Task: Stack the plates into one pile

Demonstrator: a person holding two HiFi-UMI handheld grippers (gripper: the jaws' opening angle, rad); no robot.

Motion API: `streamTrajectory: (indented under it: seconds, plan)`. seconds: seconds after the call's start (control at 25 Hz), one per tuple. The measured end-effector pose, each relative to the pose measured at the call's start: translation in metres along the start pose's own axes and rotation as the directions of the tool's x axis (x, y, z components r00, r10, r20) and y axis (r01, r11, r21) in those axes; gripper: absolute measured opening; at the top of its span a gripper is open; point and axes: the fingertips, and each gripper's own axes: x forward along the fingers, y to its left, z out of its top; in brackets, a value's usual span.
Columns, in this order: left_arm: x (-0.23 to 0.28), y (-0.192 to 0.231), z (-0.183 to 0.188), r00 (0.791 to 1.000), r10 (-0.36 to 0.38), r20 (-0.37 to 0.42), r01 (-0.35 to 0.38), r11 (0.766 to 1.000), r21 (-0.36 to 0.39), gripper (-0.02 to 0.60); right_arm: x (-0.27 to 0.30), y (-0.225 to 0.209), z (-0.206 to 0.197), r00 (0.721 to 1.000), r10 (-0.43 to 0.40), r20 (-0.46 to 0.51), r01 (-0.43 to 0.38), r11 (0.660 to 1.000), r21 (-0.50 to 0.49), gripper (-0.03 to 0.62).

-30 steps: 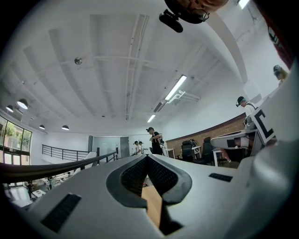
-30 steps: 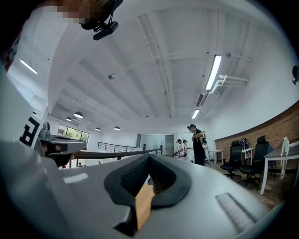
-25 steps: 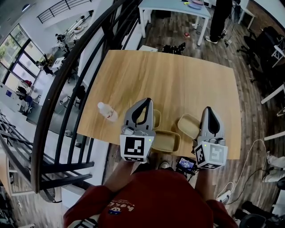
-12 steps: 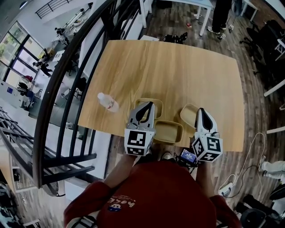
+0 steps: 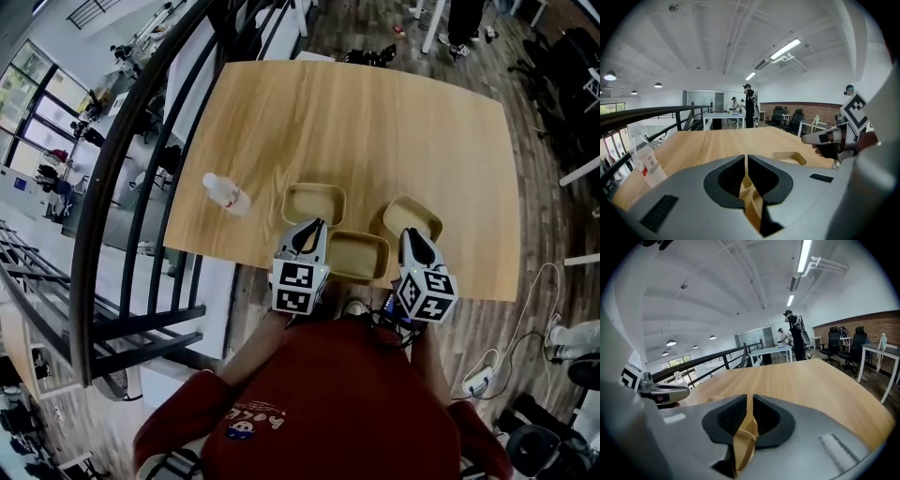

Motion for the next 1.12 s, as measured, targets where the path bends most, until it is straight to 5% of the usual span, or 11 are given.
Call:
streamTrajectory:
  seconds: [0.28, 0.68, 1.12]
  plan:
    - [0.005, -0.002, -0.048, 0.992, -0.013, -0.122, 0.007, 0.999, -0.044, 0.059, 0.004, -0.005, -0.057, 0.985, -0.017, -0.170, 0.023, 0.999, 0.031, 0.080]
    - [0.018, -0.015, -0.105, 0.956, -0.078, -0.283, 0.038, 0.989, -0.145, 0.100, 0.008, -0.013, -0.117, 0.940, -0.004, -0.341, 0.040, 0.994, 0.098, 0.100]
    - [0.030, -0.026, -0.140, 0.922, -0.133, -0.364, 0.041, 0.967, -0.251, 0.103, 0.016, -0.014, -0.154, 0.910, -0.002, -0.415, 0.071, 0.986, 0.150, 0.101]
